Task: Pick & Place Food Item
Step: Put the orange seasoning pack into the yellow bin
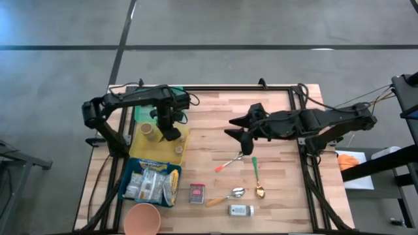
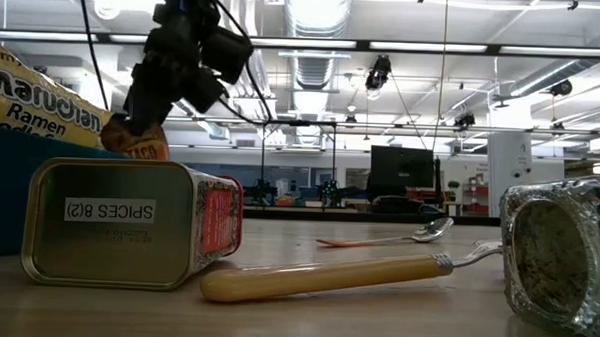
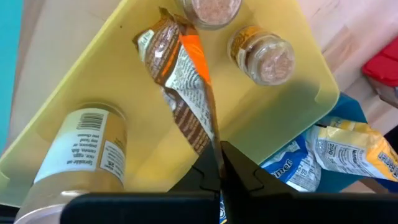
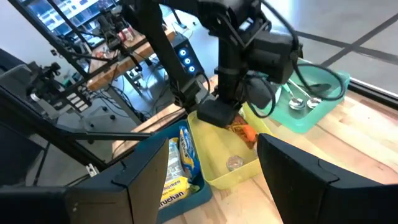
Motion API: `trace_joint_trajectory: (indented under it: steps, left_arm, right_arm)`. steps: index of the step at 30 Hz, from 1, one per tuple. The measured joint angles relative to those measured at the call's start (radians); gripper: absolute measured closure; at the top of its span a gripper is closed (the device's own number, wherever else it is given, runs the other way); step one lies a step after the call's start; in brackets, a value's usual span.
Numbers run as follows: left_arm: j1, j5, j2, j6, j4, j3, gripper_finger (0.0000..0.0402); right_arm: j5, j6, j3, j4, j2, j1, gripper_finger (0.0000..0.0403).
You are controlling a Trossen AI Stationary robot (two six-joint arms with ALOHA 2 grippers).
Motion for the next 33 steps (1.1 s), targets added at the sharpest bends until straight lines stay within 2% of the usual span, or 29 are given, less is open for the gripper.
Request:
trace_joint_trajectory:
  steps: [7, 25, 33]
  left_arm:
    - [0.0, 0.0, 0.025, -0.004, -0.008, -0.009, 0.0401]
    - [0.023, 0.0, 0.027, -0.128, 0.013, -0.01, 0.0401]
    - [0.023, 0.001, 0.083, -0.136, 0.016, -0.01, 0.0401]
  right_arm:
    - [-0.001, -0.006, 0.0, -0.045, -0.043, 0.0, 0.016]
    - [0.001, -0.128, 0.0, -0.077, -0.042, -0.001, 0.016]
    - [0.001, -0.135, 0.0, -0.122, -0.042, -0.001, 0.016]
